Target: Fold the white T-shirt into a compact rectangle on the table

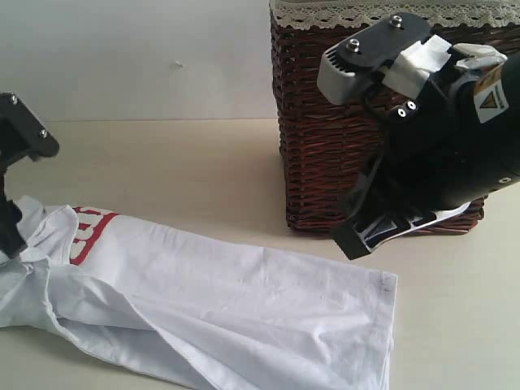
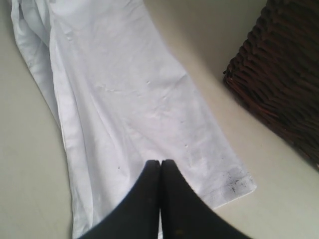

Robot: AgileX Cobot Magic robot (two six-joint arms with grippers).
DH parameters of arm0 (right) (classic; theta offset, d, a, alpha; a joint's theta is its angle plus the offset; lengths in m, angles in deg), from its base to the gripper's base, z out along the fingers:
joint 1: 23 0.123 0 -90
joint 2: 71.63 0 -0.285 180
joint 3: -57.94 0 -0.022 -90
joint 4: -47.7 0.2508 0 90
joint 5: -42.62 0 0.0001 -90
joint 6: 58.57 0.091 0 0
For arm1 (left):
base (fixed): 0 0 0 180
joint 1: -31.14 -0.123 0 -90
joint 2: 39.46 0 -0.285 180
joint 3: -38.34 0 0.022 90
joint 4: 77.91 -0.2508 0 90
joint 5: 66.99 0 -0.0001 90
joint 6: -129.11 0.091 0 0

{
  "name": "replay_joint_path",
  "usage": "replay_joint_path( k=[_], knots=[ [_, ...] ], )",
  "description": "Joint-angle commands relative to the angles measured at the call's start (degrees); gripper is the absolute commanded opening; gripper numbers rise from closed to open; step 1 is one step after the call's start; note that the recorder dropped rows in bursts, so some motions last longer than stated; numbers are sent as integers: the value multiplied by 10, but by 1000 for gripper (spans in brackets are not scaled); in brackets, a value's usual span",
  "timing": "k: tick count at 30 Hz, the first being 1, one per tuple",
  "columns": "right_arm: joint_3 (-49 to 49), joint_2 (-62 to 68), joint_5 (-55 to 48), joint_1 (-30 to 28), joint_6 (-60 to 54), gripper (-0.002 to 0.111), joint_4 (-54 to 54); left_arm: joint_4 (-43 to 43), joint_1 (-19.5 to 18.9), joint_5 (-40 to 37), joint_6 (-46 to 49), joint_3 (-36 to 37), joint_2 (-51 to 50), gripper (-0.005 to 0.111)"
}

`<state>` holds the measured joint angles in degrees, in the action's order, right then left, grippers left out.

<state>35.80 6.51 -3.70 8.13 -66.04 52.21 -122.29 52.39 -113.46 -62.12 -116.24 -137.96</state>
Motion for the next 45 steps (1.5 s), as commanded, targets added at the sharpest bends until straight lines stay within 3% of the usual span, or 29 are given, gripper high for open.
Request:
replay_joint_path(
  k=[1, 4, 8, 10, 12, 14, 17, 19, 23, 28, 33, 36, 40, 45],
  knots=[
    [3, -4, -5, 2, -4, 0, 0, 136, -1, -69, 70, 22, 4, 63],
    [3, -4, -5, 2, -5, 0, 6, 128, -1, -29, 62, 74, 4, 71],
    [3, -4, -5, 2, -33, 0, 35, 48, -1, 69, 49, 141, 4, 83],
    [3, -4, -6, 2, -35, 0, 39, -108, -1, 92, -66, 158, -9, 82],
    [3, -4, -6, 2, -35, 0, 39, -200, -1, 85, -137, 168, -29, 82],
    [3, -4, -6, 2, -35, 0, 39, -226, -1, 87, -137, 172, -52, 82],
    [3, -4, -6, 2, -37, 0, 39, -254, -1, 86, -137, 172, -63, 75],
    [3, -4, -6, 2, -37, 0, 39, -283, -1, 80, -160, 172, -63, 60],
    [3, -4, -6, 2, -37, 0, 39, -356, -1, 78, -195, 169, -63, 42],
    [3, -4, -6, 2, -37, 0, 40, -423, -1, 79, -197, 136, -63, 47],
    [3, -4, -6, 2, -37, 0, 40, -540, -8, 143, -206, 96, -90, 49],
    [3, -4, -6, 2, -37, 0, 41, -556, -35, 152, -280, 48, -135, 49],
    [3, -4, -6, 2, -37, 0, 47, -556, -64, 153, -477, -18, -163, 49],
    [3, -4, -6, 2, -35, 0, 50, -423, -74, 159, -487, -74, -154, 43]
  ],
)
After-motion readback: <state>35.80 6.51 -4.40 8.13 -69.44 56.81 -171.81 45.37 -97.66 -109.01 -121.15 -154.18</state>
